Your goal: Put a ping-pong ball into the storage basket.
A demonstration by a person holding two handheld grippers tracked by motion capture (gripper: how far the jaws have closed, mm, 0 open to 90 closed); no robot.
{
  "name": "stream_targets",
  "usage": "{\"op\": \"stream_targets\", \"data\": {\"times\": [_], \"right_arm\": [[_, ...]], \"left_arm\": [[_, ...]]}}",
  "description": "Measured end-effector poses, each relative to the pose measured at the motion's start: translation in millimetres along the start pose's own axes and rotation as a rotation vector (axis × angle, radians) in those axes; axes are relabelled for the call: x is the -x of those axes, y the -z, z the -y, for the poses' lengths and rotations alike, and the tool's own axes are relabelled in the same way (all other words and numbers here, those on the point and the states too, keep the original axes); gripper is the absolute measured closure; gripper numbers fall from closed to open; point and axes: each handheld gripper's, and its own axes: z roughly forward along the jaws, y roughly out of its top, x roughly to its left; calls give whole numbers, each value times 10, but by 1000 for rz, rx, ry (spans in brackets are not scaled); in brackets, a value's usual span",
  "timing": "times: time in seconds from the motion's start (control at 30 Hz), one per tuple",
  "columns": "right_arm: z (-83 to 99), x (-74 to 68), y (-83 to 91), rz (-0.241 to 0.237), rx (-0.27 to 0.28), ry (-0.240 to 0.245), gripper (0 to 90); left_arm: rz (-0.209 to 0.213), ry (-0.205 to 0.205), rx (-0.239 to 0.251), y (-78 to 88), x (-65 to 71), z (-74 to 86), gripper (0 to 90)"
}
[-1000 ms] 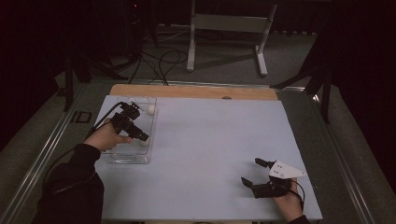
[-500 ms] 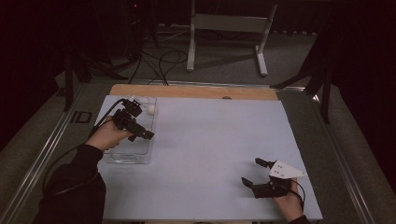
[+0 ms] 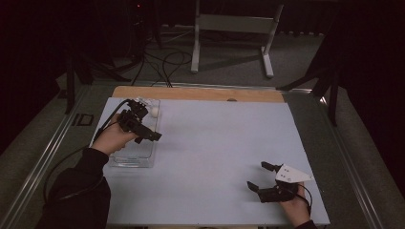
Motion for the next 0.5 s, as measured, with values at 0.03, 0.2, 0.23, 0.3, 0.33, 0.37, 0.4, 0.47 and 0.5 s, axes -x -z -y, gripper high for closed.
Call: {"op": "stream_targets", "data": {"times": [0.03, 0.2, 0.23, 0.3, 0.33, 0.37, 0.4, 0.47, 0.5], "right_arm": [[1, 2, 0, -1, 0, -1, 90], [3, 6, -4, -1, 1, 0, 91], [4, 6, -4, -1, 1, 0, 91], [4, 6, -3, 0, 1, -1, 90], [4, 6, -3, 0, 1, -1, 90], [4, 7, -3, 0, 1, -1, 90], [5, 9, -3, -1, 2, -1, 90], [7, 11, -5, -1, 2, 0, 91], [7, 12, -7, -1, 1, -2, 90]], "left_arm": [[-8, -9, 3, 4, 12, -7, 2], [-6, -29, 48, 13, 71, -40, 2], [-4, -33, 54, 10, 88, -50, 2], [-14, -48, 55, 6, 127, -70, 2], [-14, -48, 55, 6, 127, -70, 2], [-15, -60, 55, 4, 150, -85, 2], [-15, -60, 52, 5, 161, -93, 2], [-11, -78, 59, 6, 193, -112, 2], [-12, -84, 61, 7, 207, -117, 2]]}}
